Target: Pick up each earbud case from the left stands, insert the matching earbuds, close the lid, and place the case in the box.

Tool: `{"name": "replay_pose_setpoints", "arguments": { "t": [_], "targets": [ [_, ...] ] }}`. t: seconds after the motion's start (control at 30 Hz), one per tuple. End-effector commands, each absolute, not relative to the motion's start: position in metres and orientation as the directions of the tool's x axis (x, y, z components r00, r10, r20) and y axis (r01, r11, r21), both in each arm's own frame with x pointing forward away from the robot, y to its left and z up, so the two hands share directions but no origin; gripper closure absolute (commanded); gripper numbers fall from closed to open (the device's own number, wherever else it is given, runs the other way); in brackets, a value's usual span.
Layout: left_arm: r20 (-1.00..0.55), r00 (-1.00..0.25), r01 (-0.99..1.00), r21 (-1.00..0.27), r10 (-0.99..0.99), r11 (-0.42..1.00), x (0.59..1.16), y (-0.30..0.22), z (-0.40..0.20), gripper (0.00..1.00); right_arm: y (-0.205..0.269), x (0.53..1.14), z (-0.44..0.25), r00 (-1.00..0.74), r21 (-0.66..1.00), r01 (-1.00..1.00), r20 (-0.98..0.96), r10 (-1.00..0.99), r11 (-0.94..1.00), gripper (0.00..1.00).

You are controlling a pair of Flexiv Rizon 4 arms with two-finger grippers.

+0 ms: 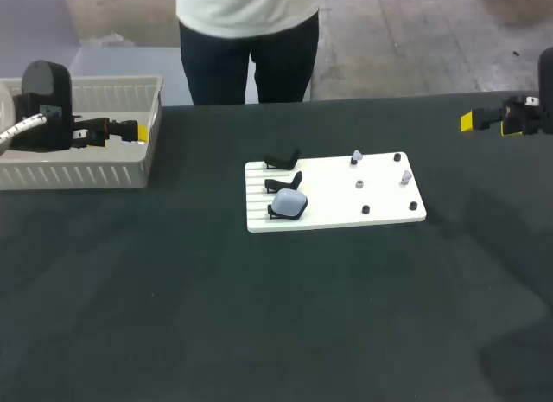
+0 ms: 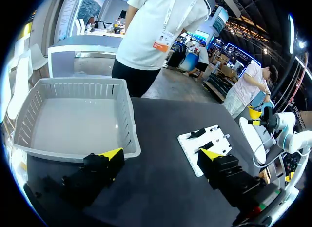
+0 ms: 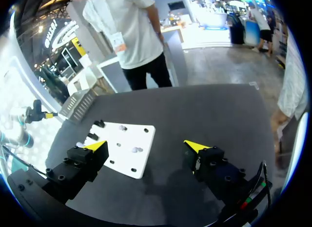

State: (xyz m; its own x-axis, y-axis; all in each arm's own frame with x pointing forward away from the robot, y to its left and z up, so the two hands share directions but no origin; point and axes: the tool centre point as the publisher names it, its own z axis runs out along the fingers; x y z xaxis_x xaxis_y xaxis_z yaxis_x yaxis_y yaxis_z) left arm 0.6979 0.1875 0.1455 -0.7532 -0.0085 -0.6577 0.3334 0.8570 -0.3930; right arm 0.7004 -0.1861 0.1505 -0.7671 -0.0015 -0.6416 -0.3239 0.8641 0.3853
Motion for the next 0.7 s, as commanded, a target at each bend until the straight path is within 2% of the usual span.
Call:
{"name": "replay_pose_setpoints", "arguments": {
  "t": [0.03,0.1,0.17,0.3,0.47,0.53,0.7],
  "targets": [
    [-0.650,-0.760,0.324,-0.386,-0.006,0.863,0.699,0.185,0.148,0.00,-0.186,0.700,0.150,-0.767,0.385,-0.324,-0.642,-0.001,0.864,0.00],
    [-0.650,-0.760,0.324,-0.386,-0.006,0.863,0.699,0.185,0.148,0.00,-0.186,0.700,0.150,-0.767,0.385,-0.324,-0.642,-0.001,0.864,0.00],
    [-0.740,-0.666,0.546,-0.400,0.092,0.736,0.699,0.182,0.145,0.00,-0.186,0.700,0.150,-0.767,0.385,-0.324,-0.642,-0.001,0.864,0.00],
    [-0.850,-0.468,0.774,-0.263,0.241,0.576,0.699,0.172,0.141,0.00,-0.186,0.700,0.150,-0.767,0.385,-0.324,-0.642,-0.001,0.864,0.00],
    [-0.903,-0.277,0.906,-0.132,0.327,0.401,0.692,0.160,0.149,0.00,-0.186,0.700,0.150,-0.767,0.385,-0.324,-0.642,-0.001,0.864,0.00],
    [-0.916,-0.186,0.954,-0.082,0.356,0.288,0.688,0.155,0.151,0.00,-0.186,0.700,0.150,-0.767,0.385,-0.324,-0.642,-0.001,0.864,0.00],
    [-0.895,-0.115,0.985,-0.046,0.431,0.166,0.682,0.138,0.153,0.00,-0.186,0.700,0.150,-0.767,0.385,-0.324,-0.642,-0.001,0.864,0.00]
  ]
}}
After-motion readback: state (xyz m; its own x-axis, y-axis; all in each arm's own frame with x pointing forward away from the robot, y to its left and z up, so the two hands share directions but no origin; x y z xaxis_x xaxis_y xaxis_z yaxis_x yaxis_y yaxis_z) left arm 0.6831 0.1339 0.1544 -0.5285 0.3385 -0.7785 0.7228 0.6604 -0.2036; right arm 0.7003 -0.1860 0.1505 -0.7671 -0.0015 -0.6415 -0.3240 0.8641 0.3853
